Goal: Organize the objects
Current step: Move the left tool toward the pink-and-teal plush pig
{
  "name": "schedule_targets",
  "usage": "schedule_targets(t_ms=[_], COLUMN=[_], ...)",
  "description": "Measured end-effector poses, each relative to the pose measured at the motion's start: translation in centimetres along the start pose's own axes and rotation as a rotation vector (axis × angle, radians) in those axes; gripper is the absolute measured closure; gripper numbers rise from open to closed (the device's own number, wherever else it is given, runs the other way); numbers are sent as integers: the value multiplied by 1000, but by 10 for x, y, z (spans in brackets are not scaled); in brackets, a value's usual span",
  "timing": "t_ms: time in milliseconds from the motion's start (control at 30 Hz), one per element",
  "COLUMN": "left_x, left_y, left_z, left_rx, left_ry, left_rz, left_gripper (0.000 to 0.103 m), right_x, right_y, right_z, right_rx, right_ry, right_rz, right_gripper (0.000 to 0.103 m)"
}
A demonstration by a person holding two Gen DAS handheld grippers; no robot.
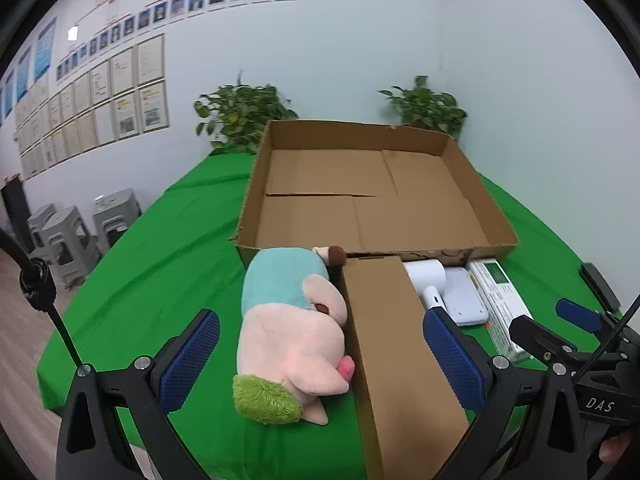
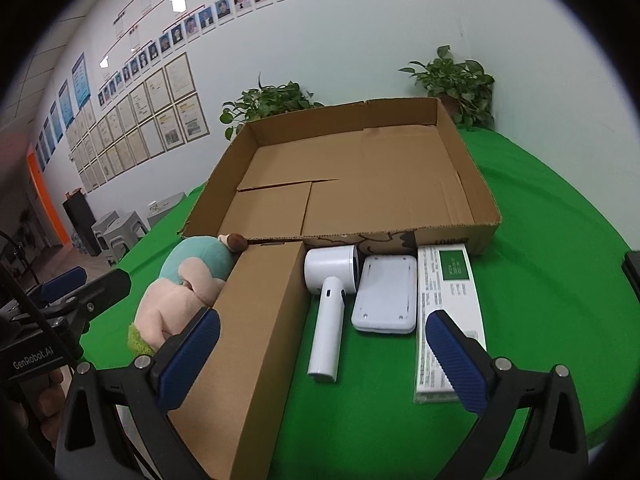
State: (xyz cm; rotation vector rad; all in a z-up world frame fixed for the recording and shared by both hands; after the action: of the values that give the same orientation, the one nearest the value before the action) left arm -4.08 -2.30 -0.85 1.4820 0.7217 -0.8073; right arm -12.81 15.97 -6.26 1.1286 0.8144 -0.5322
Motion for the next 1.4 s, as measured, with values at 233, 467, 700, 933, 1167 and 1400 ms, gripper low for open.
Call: schedule_targets(t_ms=[233, 467, 700, 933, 1167, 1400], left_x=[-2, -2, 4, -4, -12, 5], left_y=[-1, -16, -28, -23, -24, -48], left_z=[4, 14, 27, 34, 15, 7], left_rx=[114, 108, 90, 32, 39, 106], left_ry=[-28, 19, 67, 75, 32, -10], left_rz=[12, 40, 86, 104, 96, 167], left_gripper=[0, 0, 0, 0, 0, 1], right_x=[6, -1, -2, -9, -10, -8], right_y=[11, 2, -16, -24, -30, -36], right_z=[7, 11, 20, 24, 16, 4], right_rx=[74, 73, 25, -49, -53, -15], right_ry=[-47, -25, 15, 22, 54, 39], right_rz=[7, 25, 50, 38, 59, 64], right_gripper=[1, 1, 1, 1, 1, 1])
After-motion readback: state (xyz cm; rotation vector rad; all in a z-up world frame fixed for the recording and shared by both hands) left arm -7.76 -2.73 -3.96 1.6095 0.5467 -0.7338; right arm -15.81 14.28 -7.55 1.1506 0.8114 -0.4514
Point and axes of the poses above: each gripper's, at about its wrist camera, not at the fingertips, and y roughly against the way its jaws point, z to its left, x to its underside, the point moved 5 cm from there along -y, roughly the way its jaws point, and after that the axes turned 1 degree about -y, right-handed, at the moved point
